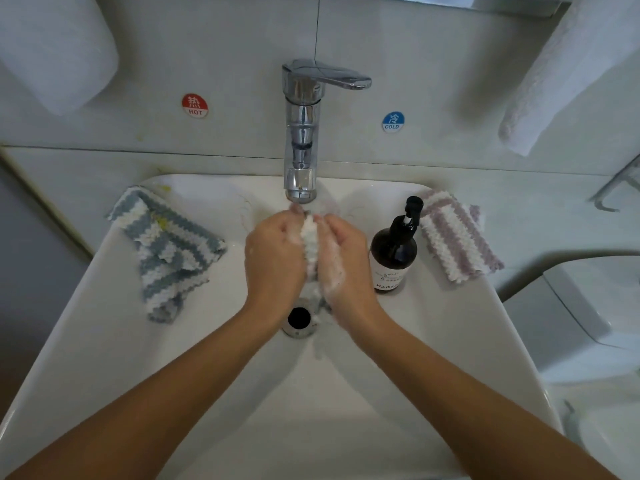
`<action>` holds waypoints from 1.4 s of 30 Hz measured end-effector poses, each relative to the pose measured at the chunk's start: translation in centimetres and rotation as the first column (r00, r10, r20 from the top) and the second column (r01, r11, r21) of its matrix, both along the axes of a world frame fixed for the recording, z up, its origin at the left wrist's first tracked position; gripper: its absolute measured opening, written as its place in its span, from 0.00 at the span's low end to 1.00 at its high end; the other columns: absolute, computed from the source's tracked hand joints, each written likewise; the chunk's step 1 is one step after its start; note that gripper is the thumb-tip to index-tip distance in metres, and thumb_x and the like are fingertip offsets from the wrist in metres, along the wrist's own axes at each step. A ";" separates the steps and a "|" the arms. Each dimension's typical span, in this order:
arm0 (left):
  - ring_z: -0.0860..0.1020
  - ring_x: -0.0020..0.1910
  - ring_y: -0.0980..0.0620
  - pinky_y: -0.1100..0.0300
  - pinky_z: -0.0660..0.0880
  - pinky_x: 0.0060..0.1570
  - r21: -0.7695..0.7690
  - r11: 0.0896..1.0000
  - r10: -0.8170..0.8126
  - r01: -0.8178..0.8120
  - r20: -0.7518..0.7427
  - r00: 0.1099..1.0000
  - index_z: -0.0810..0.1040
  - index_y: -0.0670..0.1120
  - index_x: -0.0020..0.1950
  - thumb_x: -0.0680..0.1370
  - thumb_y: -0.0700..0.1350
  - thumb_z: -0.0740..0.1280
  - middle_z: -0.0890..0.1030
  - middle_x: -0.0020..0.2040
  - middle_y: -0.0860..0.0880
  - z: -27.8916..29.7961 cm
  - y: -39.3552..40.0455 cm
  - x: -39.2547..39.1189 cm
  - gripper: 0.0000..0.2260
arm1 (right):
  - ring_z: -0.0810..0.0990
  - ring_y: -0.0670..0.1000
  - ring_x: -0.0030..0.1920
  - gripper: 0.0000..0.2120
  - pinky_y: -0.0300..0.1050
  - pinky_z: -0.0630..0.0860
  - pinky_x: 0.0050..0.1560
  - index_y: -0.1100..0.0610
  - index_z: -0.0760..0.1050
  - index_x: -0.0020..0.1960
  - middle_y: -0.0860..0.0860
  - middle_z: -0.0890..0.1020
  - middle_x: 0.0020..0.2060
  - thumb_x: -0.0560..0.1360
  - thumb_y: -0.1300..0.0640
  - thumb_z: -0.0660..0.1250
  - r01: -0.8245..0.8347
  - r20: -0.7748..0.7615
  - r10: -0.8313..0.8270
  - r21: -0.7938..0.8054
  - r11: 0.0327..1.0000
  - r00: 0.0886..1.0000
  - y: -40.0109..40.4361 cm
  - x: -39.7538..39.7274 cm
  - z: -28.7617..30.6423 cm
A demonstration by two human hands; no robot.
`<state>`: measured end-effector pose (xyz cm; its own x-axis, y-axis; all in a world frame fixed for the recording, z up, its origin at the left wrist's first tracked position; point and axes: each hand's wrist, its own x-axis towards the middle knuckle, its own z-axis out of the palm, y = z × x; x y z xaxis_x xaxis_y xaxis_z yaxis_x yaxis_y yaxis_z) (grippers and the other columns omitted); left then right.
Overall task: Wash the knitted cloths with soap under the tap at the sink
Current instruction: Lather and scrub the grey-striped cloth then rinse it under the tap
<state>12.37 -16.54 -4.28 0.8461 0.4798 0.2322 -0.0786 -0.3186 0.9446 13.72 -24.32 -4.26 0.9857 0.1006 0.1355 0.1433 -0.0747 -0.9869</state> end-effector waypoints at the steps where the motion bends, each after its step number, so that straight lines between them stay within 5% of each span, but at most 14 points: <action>1: 0.74 0.27 0.51 0.55 0.69 0.30 -0.041 0.998 0.040 -0.040 0.006 0.999 0.73 0.49 0.31 0.83 0.49 0.58 0.75 0.27 0.50 0.1 0.1 0.2 0.20 | 0.70 0.48 0.29 0.18 0.48 0.68 0.31 0.57 0.69 0.33 0.49 0.71 0.27 0.81 0.61 0.59 -0.016 -0.034 0.016 0.019 1.000 0.999 0.3 -0.3 -0.2; 7: 0.75 0.29 0.56 0.60 0.71 0.31 -0.039 0.999 0.015 -0.013 0.041 0.999 0.76 0.45 0.36 0.82 0.45 0.61 0.77 0.30 0.50 -0.2 -2.5 -2.0 0.15 | 0.63 0.48 0.28 0.18 0.40 0.61 0.27 0.54 0.64 0.30 0.49 0.64 0.25 0.76 0.65 0.61 0.086 -0.217 -0.020 0.299 0.950 0.976 0.2 1.0 0.1; 11: 0.73 0.27 0.57 0.60 0.69 0.30 -0.125 0.985 0.122 -0.123 -0.008 0.992 0.73 0.43 0.32 0.82 0.46 0.61 0.75 0.29 0.46 -0.2 -1.5 0.0 0.18 | 0.66 0.47 0.30 0.17 0.41 0.63 0.29 0.55 0.65 0.32 0.49 0.67 0.26 0.78 0.65 0.60 0.064 -0.164 -0.031 0.201 0.978 0.986 0.6 -0.9 -0.7; 14: 0.78 0.33 0.56 0.60 0.74 0.36 -0.177 0.980 0.099 -0.095 0.013 0.995 0.73 0.53 0.33 0.82 0.47 0.61 0.77 0.32 0.53 0.0 -3.5 -1.6 0.17 | 0.62 0.45 0.25 0.15 0.38 0.61 0.25 0.58 0.64 0.33 0.49 0.64 0.25 0.76 0.68 0.59 0.125 -0.281 -0.027 0.338 0.933 0.959 0.2 1.1 0.3; 19: 0.74 0.28 0.55 0.62 0.69 0.31 -0.075 0.990 0.117 -0.117 0.003 0.993 0.72 0.48 0.32 0.82 0.46 0.61 0.75 0.29 0.52 -0.8 -1.4 0.2 0.18 | 0.66 0.47 0.31 0.19 0.43 0.64 0.32 0.52 0.62 0.30 0.46 0.66 0.26 0.79 0.58 0.62 0.148 -0.090 -0.138 0.106 0.983 0.986 1.0 -0.7 -1.0; 24: 0.81 0.35 0.50 0.55 0.77 0.36 -0.102 0.993 0.071 -0.067 0.034 0.997 0.79 0.40 0.41 0.83 0.48 0.60 0.81 0.34 0.47 -0.8 -3.2 -1.7 0.17 | 0.63 0.48 0.27 0.16 0.39 0.59 0.26 0.52 0.63 0.30 0.49 0.64 0.26 0.72 0.58 0.65 0.101 -0.294 -0.019 0.265 0.959 0.956 -0.1 0.9 -0.4; 27: 0.78 0.32 0.48 0.51 0.75 0.36 -0.234 0.966 0.107 -0.108 -0.018 0.994 0.75 0.42 0.35 0.83 0.49 0.60 0.79 0.32 0.46 -0.4 -1.5 0.0 0.18 | 0.66 0.46 0.26 0.16 0.36 0.61 0.24 0.53 0.65 0.33 0.47 0.68 0.25 0.79 0.58 0.61 0.062 -0.210 -0.032 0.138 0.988 0.977 0.4 -1.0 -1.1; 30: 0.80 0.35 0.50 0.52 0.77 0.37 -0.197 0.977 0.092 -0.084 0.035 0.995 0.77 0.47 0.36 0.81 0.53 0.59 0.80 0.33 0.48 -0.6 -2.7 -1.3 0.17 | 0.68 0.49 0.30 0.11 0.42 0.68 0.28 0.54 0.66 0.35 0.49 0.69 0.29 0.76 0.59 0.61 0.025 -0.189 0.002 0.139 0.990 0.982 0.3 0.1 -0.4; 33: 0.80 0.36 0.52 0.56 0.77 0.38 -0.216 0.976 0.030 -0.021 0.040 0.999 0.77 0.50 0.36 0.80 0.53 0.59 0.80 0.34 0.51 -0.8 -4.0 -2.6 0.15 | 0.62 0.50 0.30 0.14 0.44 0.63 0.29 0.53 0.62 0.33 0.50 0.63 0.29 0.73 0.64 0.61 0.206 -0.271 -0.148 0.200 0.958 0.951 -0.1 1.4 -0.1; 37: 0.81 0.35 0.49 0.55 0.76 0.36 -0.189 0.981 0.046 -0.045 0.001 0.999 0.77 0.44 0.37 0.83 0.49 0.60 0.80 0.33 0.47 -1.0 -2.1 -0.3 0.17 | 0.73 0.49 0.36 0.17 0.49 0.72 0.40 0.47 0.68 0.29 0.46 0.72 0.30 0.76 0.53 0.64 0.264 -0.148 -0.240 0.173 0.949 0.959 1.3 -1.2 -0.8; 40: 0.81 0.35 0.54 0.61 0.75 0.35 -0.163 0.985 0.055 -0.049 0.035 0.998 0.79 0.44 0.41 0.83 0.47 0.60 0.81 0.35 0.49 -1.4 -2.3 -1.2 0.15 | 0.69 0.49 0.31 0.23 0.48 0.68 0.35 0.48 0.66 0.25 0.46 0.69 0.26 0.78 0.54 0.65 0.213 -0.082 -0.209 0.052 0.976 0.975 0.9 -0.5 -0.3; 42: 0.81 0.36 0.58 0.65 0.75 0.35 -0.152 0.988 0.027 -0.021 0.037 0.999 0.79 0.48 0.43 0.83 0.46 0.58 0.82 0.36 0.51 -1.5 -3.3 -2.6 0.13 | 0.68 0.46 0.29 0.16 0.47 0.67 0.33 0.48 0.67 0.27 0.44 0.69 0.25 0.72 0.53 0.65 0.225 -0.064 -0.220 0.077 0.971 0.973 0.2 0.6 0.1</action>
